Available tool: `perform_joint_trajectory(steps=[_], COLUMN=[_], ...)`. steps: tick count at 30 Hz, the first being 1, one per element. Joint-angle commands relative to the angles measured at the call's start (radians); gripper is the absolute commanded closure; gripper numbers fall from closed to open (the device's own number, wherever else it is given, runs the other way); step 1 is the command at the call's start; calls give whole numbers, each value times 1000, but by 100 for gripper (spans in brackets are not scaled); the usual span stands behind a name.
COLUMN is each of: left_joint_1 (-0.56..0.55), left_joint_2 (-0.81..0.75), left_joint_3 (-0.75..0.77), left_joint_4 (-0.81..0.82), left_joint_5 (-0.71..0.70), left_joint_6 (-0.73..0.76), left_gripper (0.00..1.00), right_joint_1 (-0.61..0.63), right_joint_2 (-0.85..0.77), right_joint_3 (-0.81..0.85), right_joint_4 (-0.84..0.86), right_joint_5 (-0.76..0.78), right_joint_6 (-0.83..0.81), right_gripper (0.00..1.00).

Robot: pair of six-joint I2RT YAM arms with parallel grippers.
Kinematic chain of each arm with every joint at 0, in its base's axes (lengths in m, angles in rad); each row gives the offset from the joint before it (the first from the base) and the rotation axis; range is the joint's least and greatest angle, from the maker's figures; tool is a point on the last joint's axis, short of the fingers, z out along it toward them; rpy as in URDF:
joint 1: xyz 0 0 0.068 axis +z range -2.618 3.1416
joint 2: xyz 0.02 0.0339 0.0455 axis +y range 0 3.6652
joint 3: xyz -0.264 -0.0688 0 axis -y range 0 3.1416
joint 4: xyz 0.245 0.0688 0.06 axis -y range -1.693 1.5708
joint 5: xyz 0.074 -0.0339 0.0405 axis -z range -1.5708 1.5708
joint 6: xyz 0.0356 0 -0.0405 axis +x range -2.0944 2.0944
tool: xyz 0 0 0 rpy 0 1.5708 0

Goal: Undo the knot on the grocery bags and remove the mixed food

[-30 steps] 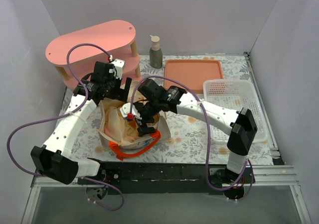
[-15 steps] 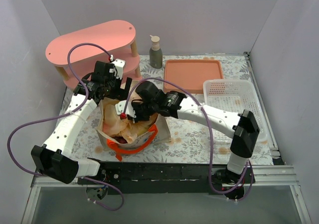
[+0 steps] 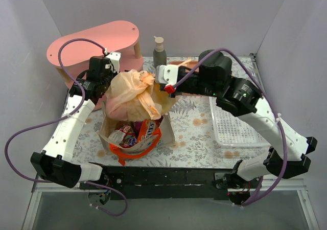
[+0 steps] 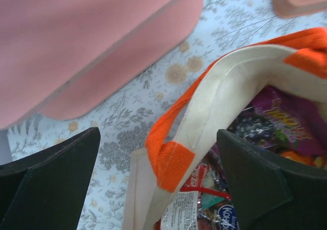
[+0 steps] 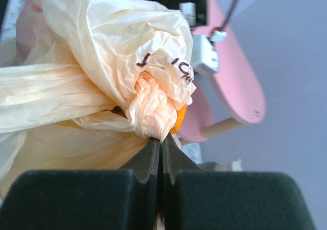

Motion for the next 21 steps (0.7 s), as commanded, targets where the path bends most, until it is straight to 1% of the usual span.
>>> perform_joint_trajectory(steps=[1,2,3,5,6,7,8,9,10,12,13,14,16,17,18,20,21], left_joint_1=[1,-1,1,1,1,-1,-1,-1,-1,-2,-2,-2,-1,-1,2,4,4], left_joint_2=[-9,-12,-19,-50,-62,-68,-73,-69,-61,-47,-49,-52,-56,-56,-55,-64,-65], left_joint_3=[64,64,46,11,-28,-48,-62,-69,-68,-78,-97,-101,-71,-48,-30,15,24], left_joint_4=[55,62,84,101,108,109,110,106,93,66,67,63,34,3,-66,-138,-228], left_joint_5=[101,112,173,317,363,417,411,391,364,283,241,136,-4,-61,-137,-193,-193], left_joint_6=[-24,-20,-9,61,87,136,147,148,146,174,180,171,129,114,103,92,98], left_gripper=[2,2,2,2,2,2,2,2,2,2,2,2,2,2,2,2,2], right_joint_1=[-71,-96,-166,-255,-338,-369,-390,-433,-452,-479,-481,-481,-481,-481,-481,-481,-481], right_joint_2=[-32,-41,-65,-95,-134,-156,-180,-232,-256,-332,-361,-387,-429,-428,-420,-423,-435], right_joint_3=[120,117,92,52,-12,-52,-95,-150,-238,-345,-468,-519,-583,-590,-591,-626,-643], right_joint_4=[-17,-20,-22,-19,-11,-4,16,38,80,113,178,209,252,239,225,217,229], right_joint_5=[148,162,162,133,115,101,93,86,78,38,35,49,67,76,73,23,11], right_joint_6=[-82,-82,-47,11,33,54,67,82,111,108,107,126,178,250,274,298,317], right_gripper=[99,99,99,99,99,99,99,99,99,99,99,99,99,99,99,99,99])
